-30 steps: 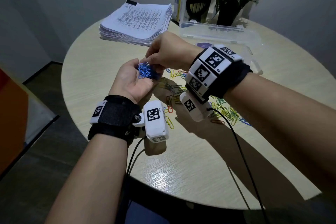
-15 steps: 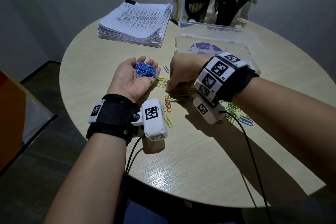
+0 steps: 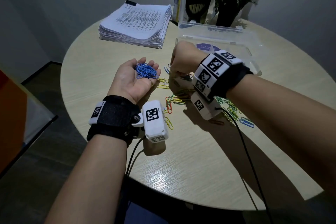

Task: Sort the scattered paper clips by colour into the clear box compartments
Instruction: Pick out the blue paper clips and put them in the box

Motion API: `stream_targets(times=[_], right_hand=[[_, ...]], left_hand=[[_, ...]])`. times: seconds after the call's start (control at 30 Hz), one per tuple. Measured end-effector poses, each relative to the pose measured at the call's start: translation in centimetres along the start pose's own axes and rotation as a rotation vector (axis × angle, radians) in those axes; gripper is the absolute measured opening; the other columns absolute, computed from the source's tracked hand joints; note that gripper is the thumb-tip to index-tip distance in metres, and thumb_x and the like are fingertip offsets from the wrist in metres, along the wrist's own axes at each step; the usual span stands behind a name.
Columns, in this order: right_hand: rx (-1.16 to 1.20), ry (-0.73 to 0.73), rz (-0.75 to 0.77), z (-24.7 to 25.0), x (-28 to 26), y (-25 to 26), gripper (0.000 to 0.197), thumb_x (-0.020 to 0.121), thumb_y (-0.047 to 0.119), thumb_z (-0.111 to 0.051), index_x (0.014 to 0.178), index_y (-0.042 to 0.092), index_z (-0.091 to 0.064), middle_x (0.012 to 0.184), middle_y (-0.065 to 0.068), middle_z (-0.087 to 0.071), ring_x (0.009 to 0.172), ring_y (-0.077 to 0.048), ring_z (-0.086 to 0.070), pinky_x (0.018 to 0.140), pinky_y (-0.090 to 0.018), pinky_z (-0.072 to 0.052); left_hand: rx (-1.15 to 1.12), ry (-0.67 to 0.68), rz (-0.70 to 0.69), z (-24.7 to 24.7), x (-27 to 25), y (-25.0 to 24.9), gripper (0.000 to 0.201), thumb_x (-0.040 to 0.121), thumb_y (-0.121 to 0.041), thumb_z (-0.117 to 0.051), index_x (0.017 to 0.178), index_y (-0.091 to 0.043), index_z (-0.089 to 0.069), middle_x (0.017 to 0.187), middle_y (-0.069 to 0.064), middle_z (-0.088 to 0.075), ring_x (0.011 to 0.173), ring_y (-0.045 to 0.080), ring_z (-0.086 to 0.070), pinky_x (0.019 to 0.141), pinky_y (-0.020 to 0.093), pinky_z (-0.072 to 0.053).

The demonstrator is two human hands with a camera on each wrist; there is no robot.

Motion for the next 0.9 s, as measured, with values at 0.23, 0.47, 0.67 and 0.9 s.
stream_targets(times=[0.23,0.47,0.67,0.9], right_hand=[[-0.192,-0.010,0.062,0.0,0.9,1.7,0.020,0.091,0.016,-0.056,0.075,0.007,-0.049,0.062,-0.003,-0.036,0.076,-0.021,-0.047,0.066,-0.026,-0.043],[-0.208,0.070,0.087,-0.8,1.1,2.3,0.033,0.094,0.018,-0.053,0.066,0.004,-0.041,0.064,-0.004,-0.036,0.084,-0.019,-0.044,0.050,-0.023,-0.033],[-0.071,0.089,0.074,-0.4,0.5,1.4,0.027,0.093,0.019,-0.055,0.110,0.001,-0.064,0.089,-0.008,-0.054,0.077,-0.018,-0.050,0.054,-0.024,-0.039],[0.501,0.080,0.196,1.4,-0.4,3.3,0.014,0.083,0.009,-0.071,0.089,-0.003,-0.071,0.082,-0.018,-0.071,0.074,-0.027,-0.069,0.075,-0.041,-0.060]], left_hand=[[-0.003,0.002,-0.005,0.0,0.0,0.1,0.033,0.102,-0.022,-0.031,0.094,-0.002,-0.056,0.098,0.021,-0.056,0.090,0.031,-0.055,0.091,0.042,-0.040],[-0.010,0.010,-0.003,0.0,0.0,0.0,0.033,0.102,-0.023,-0.030,0.093,-0.003,-0.056,0.097,0.020,-0.056,0.090,0.030,-0.055,0.089,0.041,-0.042],[0.000,0.003,-0.004,0.0,-0.1,0.1,0.033,0.102,-0.022,-0.031,0.093,-0.003,-0.056,0.097,0.020,-0.056,0.090,0.030,-0.055,0.091,0.040,-0.040],[-0.064,0.019,-0.001,-0.1,-0.1,0.0,0.031,0.101,-0.022,-0.031,0.090,-0.003,-0.052,0.093,0.021,-0.055,0.083,0.028,-0.054,0.085,0.038,-0.046]])
Point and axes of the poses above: each hand's wrist, its own x-axis towards the middle knuckle, its own z-axis out of the back of the hand, y = z × x, the point moved 3 cm from there along x, towards the middle knuckle
